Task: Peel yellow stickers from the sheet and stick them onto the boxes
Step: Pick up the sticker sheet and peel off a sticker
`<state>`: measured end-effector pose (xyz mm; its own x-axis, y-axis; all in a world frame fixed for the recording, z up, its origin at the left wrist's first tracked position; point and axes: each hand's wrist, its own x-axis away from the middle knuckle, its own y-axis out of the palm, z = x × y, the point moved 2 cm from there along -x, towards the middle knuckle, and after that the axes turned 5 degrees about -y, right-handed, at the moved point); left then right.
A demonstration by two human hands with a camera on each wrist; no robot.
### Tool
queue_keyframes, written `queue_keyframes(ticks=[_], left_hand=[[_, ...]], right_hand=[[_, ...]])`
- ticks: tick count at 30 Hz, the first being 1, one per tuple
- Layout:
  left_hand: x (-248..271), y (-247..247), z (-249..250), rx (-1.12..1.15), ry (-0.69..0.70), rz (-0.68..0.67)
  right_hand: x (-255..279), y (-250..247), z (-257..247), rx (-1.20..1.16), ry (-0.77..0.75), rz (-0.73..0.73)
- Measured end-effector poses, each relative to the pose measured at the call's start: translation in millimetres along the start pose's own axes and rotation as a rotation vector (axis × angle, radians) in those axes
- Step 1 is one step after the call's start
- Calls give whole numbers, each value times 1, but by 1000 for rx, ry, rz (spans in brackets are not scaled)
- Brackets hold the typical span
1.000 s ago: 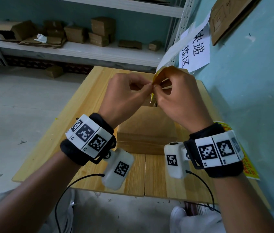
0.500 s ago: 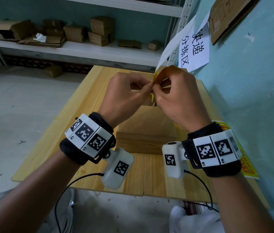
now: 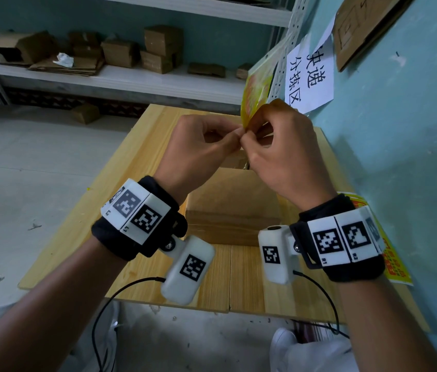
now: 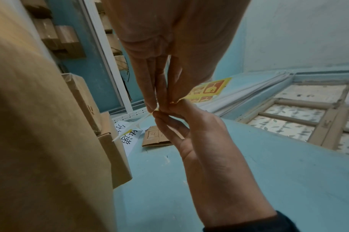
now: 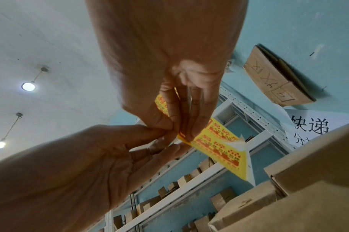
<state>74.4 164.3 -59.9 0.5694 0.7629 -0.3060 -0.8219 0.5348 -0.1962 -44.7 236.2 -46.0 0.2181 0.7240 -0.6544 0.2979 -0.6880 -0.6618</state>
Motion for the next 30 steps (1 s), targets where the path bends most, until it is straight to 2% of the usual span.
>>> queue_keyframes(ticks=[10, 20, 30], left_hand=[[3, 1, 4, 29, -19, 0], [4, 1, 3, 13, -22, 17], [3, 2, 3, 84, -50, 60]], right_hand=[[1, -1, 0, -74, 9, -13], [0, 1, 2, -16, -30, -17], [-1, 0, 2, -85, -32, 38]])
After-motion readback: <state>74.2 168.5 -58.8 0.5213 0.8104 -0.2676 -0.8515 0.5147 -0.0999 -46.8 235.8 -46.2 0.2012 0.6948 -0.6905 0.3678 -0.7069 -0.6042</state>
